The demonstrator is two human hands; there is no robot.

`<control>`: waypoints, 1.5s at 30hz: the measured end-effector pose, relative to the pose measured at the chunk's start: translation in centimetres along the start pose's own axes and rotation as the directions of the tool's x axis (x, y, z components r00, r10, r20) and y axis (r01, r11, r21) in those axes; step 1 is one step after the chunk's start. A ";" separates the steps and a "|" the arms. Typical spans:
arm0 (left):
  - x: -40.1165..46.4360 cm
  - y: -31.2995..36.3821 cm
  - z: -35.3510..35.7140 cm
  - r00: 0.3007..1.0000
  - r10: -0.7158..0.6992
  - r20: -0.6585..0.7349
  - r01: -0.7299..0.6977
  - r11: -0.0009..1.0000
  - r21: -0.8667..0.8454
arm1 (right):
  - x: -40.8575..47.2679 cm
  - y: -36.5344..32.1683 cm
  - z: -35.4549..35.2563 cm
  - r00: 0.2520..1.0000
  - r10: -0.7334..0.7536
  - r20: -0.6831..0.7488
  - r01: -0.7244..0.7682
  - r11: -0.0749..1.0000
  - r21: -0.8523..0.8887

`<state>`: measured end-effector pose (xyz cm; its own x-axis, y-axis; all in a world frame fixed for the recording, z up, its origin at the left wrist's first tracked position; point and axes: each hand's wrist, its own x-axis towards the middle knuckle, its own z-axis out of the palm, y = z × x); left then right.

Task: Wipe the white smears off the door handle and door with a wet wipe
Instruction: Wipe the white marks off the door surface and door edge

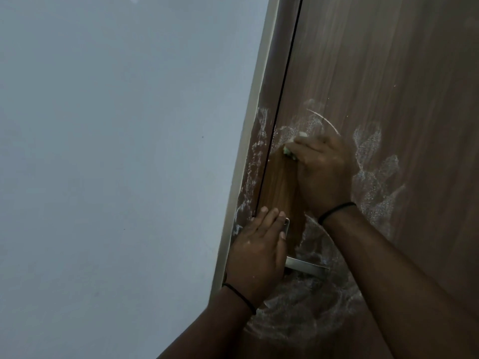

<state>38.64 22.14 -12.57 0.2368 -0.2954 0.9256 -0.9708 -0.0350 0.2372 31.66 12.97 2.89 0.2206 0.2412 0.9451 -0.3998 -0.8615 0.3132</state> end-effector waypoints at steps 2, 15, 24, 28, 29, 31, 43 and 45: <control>0.0 0.1 0.2 1.000 -0.024 -0.012 0.024 1.000 -0.005 | 0.6 -1.1 0.9 0.996 -0.082 0.029 0.082 0.996 -0.026; -0.1 -0.1 0.6 0.998 0.003 -0.060 -0.004 1.000 -0.004 | -2.6 -1.2 0.8 0.930 -0.136 0.341 0.235 0.935 -0.267; -0.1 0.0 0.2 1.000 -0.025 -0.019 0.025 1.000 -0.008 | -0.6 0.1 0.1 0.993 -0.118 0.027 0.120 0.988 -0.100; -0.1 0.2 0.3 0.999 -0.038 -0.031 0.038 0.999 -0.002 | 2.5 -1.0 0.8 0.999 -0.043 0.018 0.042 0.998 0.046; -0.1 0.2 0.3 0.999 -0.040 -0.029 0.040 0.999 0.002 | 2.7 -1.5 1.1 0.999 -0.041 0.030 0.040 0.998 0.051; 0.0 0.1 0.2 0.999 -0.033 -0.024 0.033 0.999 0.013 | 2.2 -2.3 1.4 0.996 -0.034 0.079 0.030 0.998 0.046; -0.1 0.2 0.5 0.998 -0.020 -0.065 0.021 1.000 0.011 | 2.5 -1.8 1.3 0.995 -0.104 -0.007 0.104 0.994 -0.018; -0.1 0.0 0.5 0.998 -0.013 -0.066 0.013 1.000 0.009 | 1.4 -1.4 1.3 0.990 -0.141 0.030 0.141 0.990 0.005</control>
<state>38.58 21.71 -12.83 0.2511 -0.2313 0.9399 -0.9679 -0.0476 0.2468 33.71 13.92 3.66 0.3015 0.3464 0.8883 -0.3606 -0.8211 0.4425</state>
